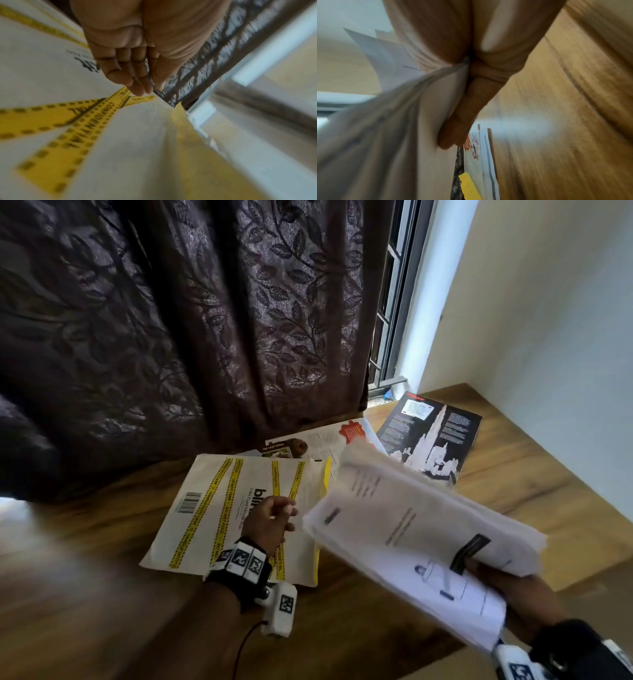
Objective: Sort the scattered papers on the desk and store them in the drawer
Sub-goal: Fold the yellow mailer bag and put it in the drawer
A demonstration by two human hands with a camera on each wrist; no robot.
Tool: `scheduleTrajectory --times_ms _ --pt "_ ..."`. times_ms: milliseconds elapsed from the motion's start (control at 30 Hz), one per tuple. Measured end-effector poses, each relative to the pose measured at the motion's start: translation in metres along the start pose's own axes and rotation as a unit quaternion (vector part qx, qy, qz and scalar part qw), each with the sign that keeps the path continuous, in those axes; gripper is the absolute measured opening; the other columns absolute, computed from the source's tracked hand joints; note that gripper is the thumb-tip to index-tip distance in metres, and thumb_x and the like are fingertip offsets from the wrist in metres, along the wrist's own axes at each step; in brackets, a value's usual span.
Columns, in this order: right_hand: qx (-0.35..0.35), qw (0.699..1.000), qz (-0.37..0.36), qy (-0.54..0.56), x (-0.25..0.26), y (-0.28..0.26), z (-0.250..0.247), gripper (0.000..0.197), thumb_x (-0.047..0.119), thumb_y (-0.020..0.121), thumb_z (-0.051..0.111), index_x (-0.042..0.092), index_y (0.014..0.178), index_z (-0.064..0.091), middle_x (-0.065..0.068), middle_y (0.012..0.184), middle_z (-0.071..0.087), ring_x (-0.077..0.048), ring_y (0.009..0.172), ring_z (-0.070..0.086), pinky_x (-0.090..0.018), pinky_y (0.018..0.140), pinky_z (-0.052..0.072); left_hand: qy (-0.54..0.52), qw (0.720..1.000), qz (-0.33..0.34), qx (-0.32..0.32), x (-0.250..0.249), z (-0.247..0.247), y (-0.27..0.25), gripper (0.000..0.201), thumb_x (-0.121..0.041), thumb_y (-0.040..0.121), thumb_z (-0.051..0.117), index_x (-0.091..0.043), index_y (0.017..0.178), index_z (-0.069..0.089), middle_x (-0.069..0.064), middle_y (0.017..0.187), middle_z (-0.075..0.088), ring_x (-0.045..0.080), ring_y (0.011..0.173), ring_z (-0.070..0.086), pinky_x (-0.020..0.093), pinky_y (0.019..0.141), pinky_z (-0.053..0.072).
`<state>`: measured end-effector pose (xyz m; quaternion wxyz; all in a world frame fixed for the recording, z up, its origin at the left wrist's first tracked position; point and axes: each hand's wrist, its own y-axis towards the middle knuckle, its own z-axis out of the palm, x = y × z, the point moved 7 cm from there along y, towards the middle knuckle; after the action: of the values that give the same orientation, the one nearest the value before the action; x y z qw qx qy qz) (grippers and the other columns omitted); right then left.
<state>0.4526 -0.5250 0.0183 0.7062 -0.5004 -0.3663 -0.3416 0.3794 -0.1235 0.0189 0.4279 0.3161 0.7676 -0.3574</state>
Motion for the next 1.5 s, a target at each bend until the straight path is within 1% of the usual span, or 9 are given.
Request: scheduleTrajectory --times_ms 233,500,667,767,867,1033,1167,1300,1500 --pt "-0.013 0.994 -0.021 0.107 0.007 0.019 0.009 0.046 0.008 0.081 0.067 -0.001 0.126 0.062 -0.023 0.122 0.069 -0.035 0.102 0.072 -0.041 0.072 0.062 0.399 0.916 -0.041 0.021 0.024 0.039 0.002 0.088 -0.071 0.064 0.071 -0.029 0.133 0.036 0.003 0.138 0.025 0.029 0.129 0.036 0.049 0.102 0.041" --pt "0.026 0.998 -0.004 0.061 -0.013 0.016 0.062 0.021 -0.008 0.091 0.056 -0.002 0.109 0.065 -0.015 0.09 0.078 -0.021 0.074 0.076 -0.03 0.056 0.06 0.489 0.869 -0.048 0.061 0.018 0.061 -0.021 0.087 -0.056 0.077 0.061 -0.022 0.147 0.022 0.005 0.15 0.021 0.033 0.135 0.026 0.054 0.104 0.036" --pt "-0.013 0.999 0.036 -0.03 -0.039 0.023 0.044 0.039 0.018 0.074 0.085 0.004 0.108 0.071 -0.024 0.104 0.074 -0.035 0.091 0.074 -0.054 0.085 0.059 0.448 0.89 -0.039 0.081 0.018 0.058 -0.031 0.082 -0.055 0.091 0.049 -0.027 0.154 0.004 0.007 0.161 0.01 0.031 0.146 0.018 0.05 0.118 0.023" --pt "-0.003 0.99 0.034 -0.14 -0.046 0.029 0.023 0.055 0.05 0.064 0.091 0.014 0.104 0.077 -0.013 0.101 0.078 -0.034 0.099 0.072 -0.062 0.098 0.05 0.425 0.905 0.009 0.034 0.015 0.049 -0.034 0.059 -0.042 0.094 0.047 -0.025 0.148 0.027 0.007 0.147 0.038 0.029 0.133 0.038 0.05 0.108 0.038" --pt "-0.001 0.985 0.036 -0.168 -0.031 0.018 0.021 0.022 0.016 0.086 0.076 0.004 0.104 0.074 -0.014 0.093 0.078 -0.03 0.09 0.073 -0.053 0.091 0.053 0.339 0.939 0.057 -0.011 0.014 0.03 -0.035 0.036 -0.037 0.091 0.053 -0.022 0.123 0.051 0.003 0.121 0.056 0.025 0.111 0.057 0.043 0.094 0.051" --pt "0.04 0.986 0.091 -0.132 -0.032 0.011 0.018 0.029 -0.005 0.08 0.072 -0.005 0.108 0.069 -0.028 0.101 0.074 -0.046 0.094 0.071 -0.052 0.086 0.057 0.333 0.935 0.12 0.028 0.027 0.018 -0.04 0.049 -0.027 0.079 0.074 -0.024 0.113 0.038 0.001 0.122 0.049 0.018 0.102 0.058 0.03 0.084 0.053" --pt "0.04 0.982 0.12 -0.14 -0.035 0.011 0.015 0.031 -0.007 0.081 0.07 -0.009 0.111 0.067 -0.031 0.102 0.073 -0.048 0.092 0.071 -0.055 0.083 0.057 0.413 0.888 0.166 0.117 0.031 0.035 -0.042 0.065 -0.027 0.067 0.083 -0.034 0.114 0.038 -0.006 0.143 0.024 0.015 0.111 0.053 0.032 0.087 0.054" --pt "0.05 0.979 0.128 -0.151 -0.028 0.019 0.014 0.036 -0.007 0.078 0.072 -0.013 0.113 0.065 -0.032 0.101 0.072 -0.044 0.085 0.072 -0.051 0.075 0.06 0.449 0.876 0.131 0.118 0.027 0.035 -0.036 0.043 -0.022 0.078 0.072 -0.022 0.116 0.052 -0.003 0.137 0.038 0.019 0.114 0.053 0.036 0.096 0.049" --pt "0.089 0.968 0.147 -0.184 -0.012 0.038 0.011 0.085 0.019 0.033 0.096 -0.008 0.108 0.069 -0.029 0.103 0.073 -0.04 0.087 0.074 -0.038 0.063 0.061 0.448 0.876 0.136 0.112 0.028 0.03 -0.03 0.058 -0.001 0.083 0.061 -0.017 0.137 0.046 -0.004 0.148 0.034 0.021 0.13 0.046 0.036 0.106 0.043"
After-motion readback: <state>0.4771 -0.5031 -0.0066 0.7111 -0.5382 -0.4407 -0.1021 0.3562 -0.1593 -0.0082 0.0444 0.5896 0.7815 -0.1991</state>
